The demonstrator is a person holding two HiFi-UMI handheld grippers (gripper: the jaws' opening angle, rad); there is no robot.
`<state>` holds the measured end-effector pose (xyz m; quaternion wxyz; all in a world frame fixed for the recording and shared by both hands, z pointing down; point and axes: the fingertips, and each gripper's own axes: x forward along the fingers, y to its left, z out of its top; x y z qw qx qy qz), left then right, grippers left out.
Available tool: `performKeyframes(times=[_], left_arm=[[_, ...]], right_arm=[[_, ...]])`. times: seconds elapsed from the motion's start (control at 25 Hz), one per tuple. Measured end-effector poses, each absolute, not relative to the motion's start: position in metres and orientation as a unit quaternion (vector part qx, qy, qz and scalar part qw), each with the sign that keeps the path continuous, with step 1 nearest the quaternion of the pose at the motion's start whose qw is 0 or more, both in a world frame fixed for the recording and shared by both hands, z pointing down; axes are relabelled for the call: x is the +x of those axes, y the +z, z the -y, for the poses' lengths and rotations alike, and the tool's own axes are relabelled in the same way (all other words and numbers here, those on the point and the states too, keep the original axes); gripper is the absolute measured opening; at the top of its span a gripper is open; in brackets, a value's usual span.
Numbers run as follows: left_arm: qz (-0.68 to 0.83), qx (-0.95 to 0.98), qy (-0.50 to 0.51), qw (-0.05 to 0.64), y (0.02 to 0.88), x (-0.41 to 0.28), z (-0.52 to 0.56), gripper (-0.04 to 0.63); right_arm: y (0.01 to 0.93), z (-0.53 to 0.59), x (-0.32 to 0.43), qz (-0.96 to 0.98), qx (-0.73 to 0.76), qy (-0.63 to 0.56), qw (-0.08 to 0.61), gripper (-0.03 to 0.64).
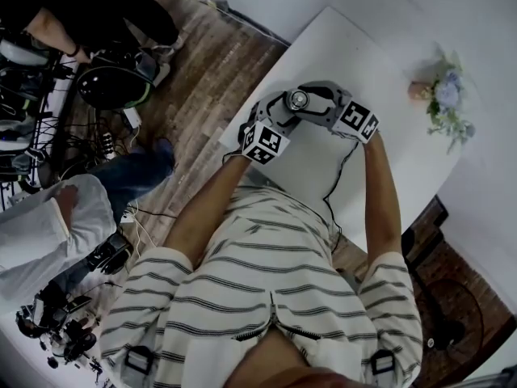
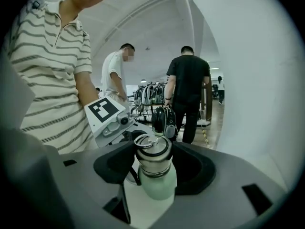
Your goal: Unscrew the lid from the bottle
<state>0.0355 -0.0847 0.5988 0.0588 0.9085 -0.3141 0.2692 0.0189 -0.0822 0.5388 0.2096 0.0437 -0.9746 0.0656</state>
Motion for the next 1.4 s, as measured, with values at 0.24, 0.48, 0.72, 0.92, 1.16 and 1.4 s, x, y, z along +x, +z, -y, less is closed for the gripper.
performKeyframes(times=[0.24,0.48,0.72,0.92,1.16,1.4], left_arm=[[0.312,0.909,0.269,0.059,0.601,0.037,0.086,0.299],[0.314,0.91,0.263,0.059,0.596,0.034,0.084,0.299],[0.322,0.91,0.251,0.071,0.599,0.038,0.086,0.304],[0.328,0.913,0.226,0.086,0.59,0.033,0.087,0.313],[0.328,0.915,0.222,0.081,0.581,0.03,0.078,0.321],[0.354,0.91,0.191,0.106,0.552,0.016,0.076,0.267]], right_arm=[[0.532,0.085,0.022,0.975,0.033,0.062,0.209,0.258],[0.521,0.08,0.022,0.976,0.063,0.065,0.198,0.259],[0.522,0.086,0.037,0.969,0.145,0.079,0.183,0.261],[0.513,0.087,0.042,0.954,0.232,0.11,0.154,0.261],[0.511,0.087,0.057,0.919,0.345,0.124,0.145,0.261],[0.488,0.087,0.065,0.894,0.417,0.133,0.095,0.261]])
